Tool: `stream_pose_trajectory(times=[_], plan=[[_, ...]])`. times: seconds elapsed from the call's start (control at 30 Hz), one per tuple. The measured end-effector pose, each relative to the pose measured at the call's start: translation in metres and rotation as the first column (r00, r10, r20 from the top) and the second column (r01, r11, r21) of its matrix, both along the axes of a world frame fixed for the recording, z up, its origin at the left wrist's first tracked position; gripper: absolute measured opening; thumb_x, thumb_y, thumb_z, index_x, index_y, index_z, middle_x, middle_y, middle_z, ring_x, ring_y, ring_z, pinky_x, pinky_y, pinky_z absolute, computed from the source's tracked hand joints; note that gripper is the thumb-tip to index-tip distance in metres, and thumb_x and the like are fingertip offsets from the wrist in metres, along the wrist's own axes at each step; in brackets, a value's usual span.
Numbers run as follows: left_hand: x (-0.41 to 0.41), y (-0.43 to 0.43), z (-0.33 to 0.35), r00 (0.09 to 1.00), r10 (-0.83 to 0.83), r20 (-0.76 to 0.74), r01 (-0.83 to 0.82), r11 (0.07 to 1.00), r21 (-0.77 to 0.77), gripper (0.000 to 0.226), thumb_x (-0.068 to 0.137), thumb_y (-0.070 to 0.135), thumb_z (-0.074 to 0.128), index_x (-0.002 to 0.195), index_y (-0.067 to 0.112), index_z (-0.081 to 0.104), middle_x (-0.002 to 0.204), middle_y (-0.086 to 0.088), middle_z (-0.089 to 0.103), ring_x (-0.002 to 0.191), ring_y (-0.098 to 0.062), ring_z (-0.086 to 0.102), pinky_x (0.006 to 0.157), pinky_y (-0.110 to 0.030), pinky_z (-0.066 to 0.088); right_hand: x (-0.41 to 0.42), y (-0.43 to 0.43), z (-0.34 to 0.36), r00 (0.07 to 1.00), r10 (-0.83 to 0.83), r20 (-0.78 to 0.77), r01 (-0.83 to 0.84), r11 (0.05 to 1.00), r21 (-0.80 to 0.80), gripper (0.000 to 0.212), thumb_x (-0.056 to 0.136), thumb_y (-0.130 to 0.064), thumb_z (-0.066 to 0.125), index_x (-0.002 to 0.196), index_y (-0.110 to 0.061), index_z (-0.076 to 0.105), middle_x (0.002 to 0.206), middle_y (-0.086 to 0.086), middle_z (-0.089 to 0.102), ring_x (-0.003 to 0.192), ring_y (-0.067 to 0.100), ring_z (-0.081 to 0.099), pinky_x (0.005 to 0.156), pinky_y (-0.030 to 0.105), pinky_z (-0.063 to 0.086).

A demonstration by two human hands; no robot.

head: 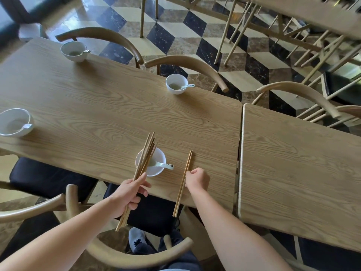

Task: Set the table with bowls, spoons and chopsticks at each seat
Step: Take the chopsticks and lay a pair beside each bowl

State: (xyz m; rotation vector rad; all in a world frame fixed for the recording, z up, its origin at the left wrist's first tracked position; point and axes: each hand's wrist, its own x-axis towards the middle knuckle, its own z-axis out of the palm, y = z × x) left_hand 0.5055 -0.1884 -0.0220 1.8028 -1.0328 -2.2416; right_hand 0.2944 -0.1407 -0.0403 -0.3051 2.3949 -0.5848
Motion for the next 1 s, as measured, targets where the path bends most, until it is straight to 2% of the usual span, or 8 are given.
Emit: stream_pose_trajectory(times=[0.1, 0.17, 0.23, 0.3, 0.47, 0.67, 0.83, 1.0], plan=[[-0.019, -0.004, 0.009, 0.995, -0.029, -0.097, 0.027, 0.999, -0.018, 0.053, 0.099, 0.057, 0.042, 0.108, 0.007, 0.058, 0.066, -0.003, 0.051, 0.044, -0.009, 0.025, 0.039, -0.018, 0.02, -0.019, -0.006, 0.026, 0.976, -0.087, 0.199, 0.136, 0.958, -0.251, 0.008, 0.088, -0.011, 0.062, 0.083, -0.007, 0.067, 0.073, 0.009, 0.072, 0.055, 0.017, 0.07, 0.066, 0.037, 0.063], [-0.033, -0.004, 0.015, 0.985, -0.07, -0.155, 0.065, 0.997, -0.035, 0.044, 0.102, 0.05, 0.041, 0.107, 0.008, 0.053, 0.068, -0.003, 0.05, 0.044, -0.009, 0.025, 0.04, -0.017, 0.02, -0.032, -0.005, 0.043, 0.916, -0.006, 0.401, 0.154, 0.929, -0.338, 0.008, 0.09, -0.01, 0.066, 0.087, -0.003, 0.068, 0.077, 0.012, 0.068, 0.057, 0.018, 0.067, 0.067, 0.037, 0.062], [-0.047, -0.002, 0.019, 0.975, -0.112, -0.19, 0.106, 0.993, -0.043, 0.034, 0.103, 0.043, 0.043, 0.104, 0.01, 0.05, 0.068, -0.003, 0.05, 0.044, -0.008, 0.026, 0.04, -0.016, 0.021, -0.034, -0.003, 0.058, 0.813, 0.117, 0.571, 0.132, 0.917, -0.377, 0.014, 0.09, -0.012, 0.07, 0.094, 0.001, 0.068, 0.084, 0.014, 0.065, 0.06, 0.019, 0.064, 0.065, 0.034, 0.06], [-0.059, 0.003, 0.022, 0.965, -0.121, -0.232, 0.121, 0.993, -0.018, 0.028, 0.104, 0.039, 0.044, 0.101, 0.011, 0.047, 0.066, -0.002, 0.049, 0.043, -0.008, 0.027, 0.039, -0.016, 0.023, -0.029, 0.0, 0.066, 0.747, 0.174, 0.642, 0.115, 0.917, -0.383, 0.019, 0.088, -0.012, 0.072, 0.099, 0.003, 0.067, 0.085, 0.014, 0.065, 0.059, 0.017, 0.061, 0.058, 0.028, 0.057], [-0.072, 0.014, 0.027, 0.931, -0.132, -0.34, 0.156, 0.987, 0.044, 0.026, 0.104, 0.033, 0.047, 0.089, 0.011, 0.048, 0.064, -0.002, 0.051, 0.046, -0.01, 0.035, 0.037, -0.02, 0.031, -0.023, 0.01, 0.062, 0.789, 0.116, 0.603, 0.153, 0.914, -0.376, 0.032, 0.086, -0.006, 0.073, 0.11, 0.013, 0.062, 0.077, 0.012, 0.062, 0.053, 0.014, 0.055, 0.045, 0.02, 0.05], [-0.084, 0.025, 0.038, 0.904, -0.169, -0.393, 0.207, 0.977, 0.055, 0.024, 0.102, 0.031, 0.052, 0.099, 0.009, 0.06, 0.075, -0.008, 0.063, 0.052, -0.014, 0.05, 0.045, -0.024, 0.043, -0.023, 0.02, 0.057, 0.773, 0.065, 0.631, 0.203, 0.917, -0.343, 0.031, 0.084, -0.003, 0.074, 0.108, 0.013, 0.062, 0.069, 0.012, 0.064, 0.053, 0.016, 0.058, 0.044, 0.022, 0.05], [-0.087, 0.024, 0.038, 0.92, -0.129, -0.371, 0.18, 0.978, 0.105, 0.028, 0.101, 0.027, 0.053, 0.108, 0.002, 0.064, 0.096, -0.019, 0.072, 0.059, -0.022, 0.063, 0.058, -0.033, 0.056, -0.038, 0.024, 0.06, 0.786, 0.001, 0.618, 0.291, 0.881, -0.372, 0.011, 0.083, -0.003, 0.075, 0.082, 0.004, 0.067, 0.064, 0.011, 0.062, 0.05, 0.017, 0.058, 0.05, 0.025, 0.055], [-0.079, 0.017, 0.038, 0.91, -0.316, -0.268, 0.325, 0.946, -0.012, 0.029, 0.1, 0.026, 0.058, 0.116, 0.003, 0.063, 0.109, -0.01, 0.076, 0.06, -0.015, 0.066, 0.053, -0.028, 0.052, -0.06, 0.022, 0.06, 0.805, -0.176, 0.567, 0.456, 0.796, -0.399, 0.029, 0.083, 0.001, 0.074, 0.108, 0.011, 0.063, 0.069, 0.009, 0.061, 0.048, 0.012, 0.058, 0.049, 0.024, 0.056]])
